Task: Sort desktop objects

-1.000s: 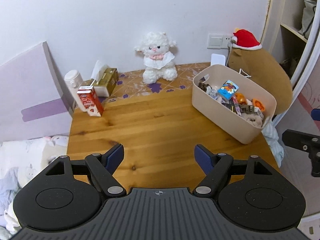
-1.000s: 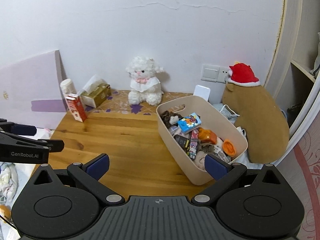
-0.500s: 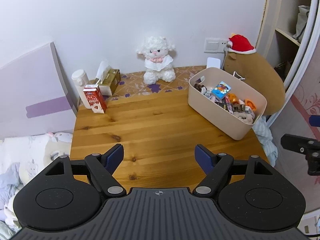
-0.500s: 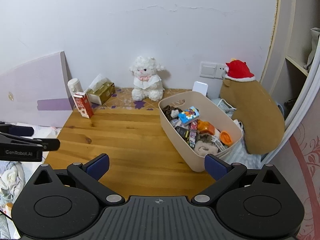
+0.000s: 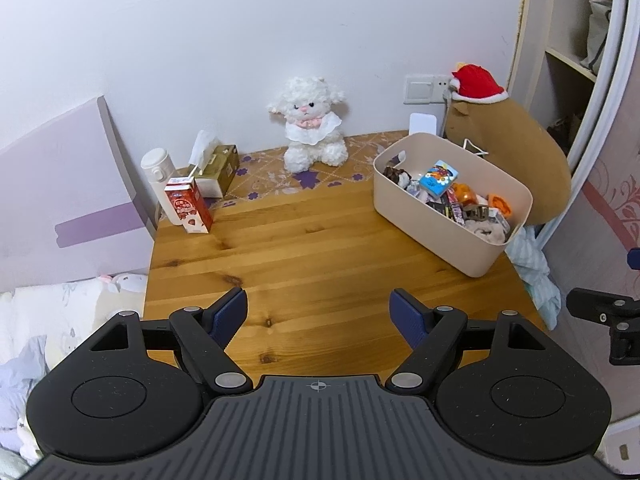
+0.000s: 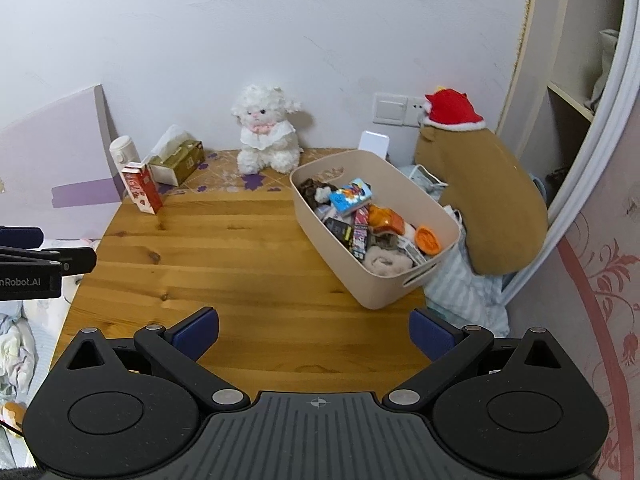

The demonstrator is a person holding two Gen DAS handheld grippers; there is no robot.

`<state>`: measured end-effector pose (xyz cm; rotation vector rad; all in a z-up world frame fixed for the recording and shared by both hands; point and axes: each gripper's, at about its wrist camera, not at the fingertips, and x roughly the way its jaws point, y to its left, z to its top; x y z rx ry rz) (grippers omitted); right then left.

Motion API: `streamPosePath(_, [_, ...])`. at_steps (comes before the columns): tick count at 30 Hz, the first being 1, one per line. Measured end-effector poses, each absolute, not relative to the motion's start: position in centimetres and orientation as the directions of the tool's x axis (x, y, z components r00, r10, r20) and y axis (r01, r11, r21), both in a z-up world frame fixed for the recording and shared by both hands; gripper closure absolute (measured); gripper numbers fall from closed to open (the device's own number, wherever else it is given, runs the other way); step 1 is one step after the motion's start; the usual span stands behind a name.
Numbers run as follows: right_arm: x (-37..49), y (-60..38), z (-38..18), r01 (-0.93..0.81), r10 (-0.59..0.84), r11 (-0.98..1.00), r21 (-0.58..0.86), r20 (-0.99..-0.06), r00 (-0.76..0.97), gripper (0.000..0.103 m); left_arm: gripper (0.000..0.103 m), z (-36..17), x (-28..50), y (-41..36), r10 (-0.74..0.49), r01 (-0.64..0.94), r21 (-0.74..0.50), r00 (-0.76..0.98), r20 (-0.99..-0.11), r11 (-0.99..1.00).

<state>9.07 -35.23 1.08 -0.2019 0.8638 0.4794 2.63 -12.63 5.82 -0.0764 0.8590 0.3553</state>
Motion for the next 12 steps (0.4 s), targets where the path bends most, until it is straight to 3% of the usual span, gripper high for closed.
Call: streamPosePath(12, [9.79, -36.05, 0.70, -0.443, 0.304, 0.896, 0.040, -0.783, 0.543, 0.000, 0.024, 5.35, 3.37, -12.97, 0.262, -0.316, 0.077, 0.602, -0.754, 0.946])
